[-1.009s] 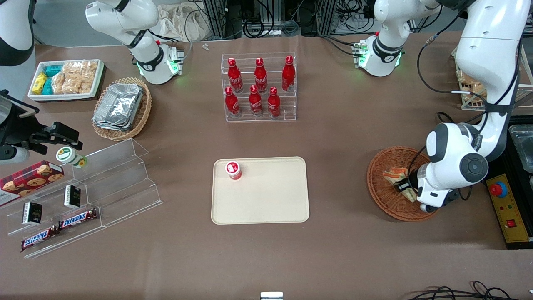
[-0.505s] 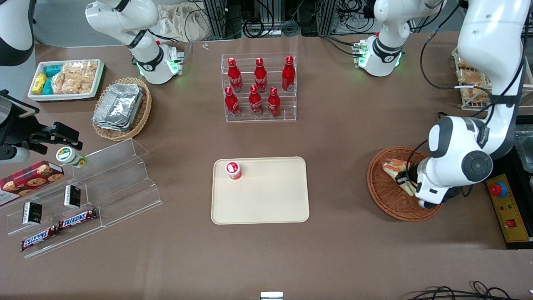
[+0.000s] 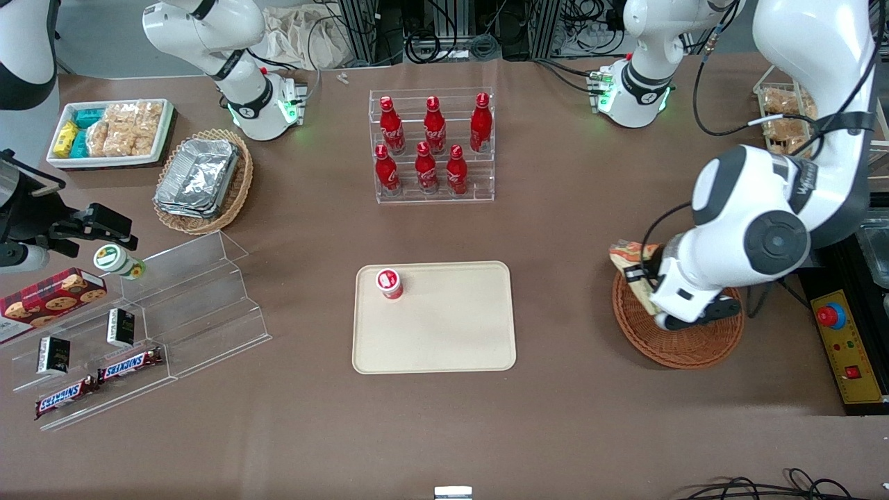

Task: Place sandwich from basket to tray
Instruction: 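Lift the sandwich and carry it over the cream tray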

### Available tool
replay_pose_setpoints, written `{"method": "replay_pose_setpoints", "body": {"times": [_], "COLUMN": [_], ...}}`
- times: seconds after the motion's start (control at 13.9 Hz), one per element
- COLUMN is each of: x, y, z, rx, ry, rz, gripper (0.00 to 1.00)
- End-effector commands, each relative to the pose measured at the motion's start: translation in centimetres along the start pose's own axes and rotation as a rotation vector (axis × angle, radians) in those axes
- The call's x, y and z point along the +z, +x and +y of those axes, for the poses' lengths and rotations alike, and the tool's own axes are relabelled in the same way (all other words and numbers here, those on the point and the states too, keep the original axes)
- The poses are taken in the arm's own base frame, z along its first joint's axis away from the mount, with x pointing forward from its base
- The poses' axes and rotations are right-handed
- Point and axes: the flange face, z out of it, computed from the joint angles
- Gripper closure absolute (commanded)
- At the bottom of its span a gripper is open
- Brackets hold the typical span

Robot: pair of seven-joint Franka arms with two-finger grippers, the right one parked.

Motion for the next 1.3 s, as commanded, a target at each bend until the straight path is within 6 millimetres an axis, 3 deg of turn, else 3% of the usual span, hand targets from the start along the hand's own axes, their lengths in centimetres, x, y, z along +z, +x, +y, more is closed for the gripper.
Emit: {"method": "replay_pose_setpoints", "body": {"times": [0.0,0.14,0.29,0.5,0.65,0.94,1.23], "x": [-0.6,1.9,4.6,8.6,11.7,15.7,19.4], "y": [-0.7,-1.9,-2.7,-3.9,-3.9,-4.2,-3.5], "z": [4.6,10.5,14.2,18.1,19.7,21.8,21.7], "rx": [0.087,0.174,0.255,0.313,0.334,0.371,0.363], "ry": [-0.071,-0.119,-0.095,-0.078,-0.081,-0.114,-0.135], "rz": [0.08,0.115,0.167,0.194,0.214,0.22,0.185], "gripper": [1.0,1.0,1.0,1.0,1.0,1.0,1.0]}}
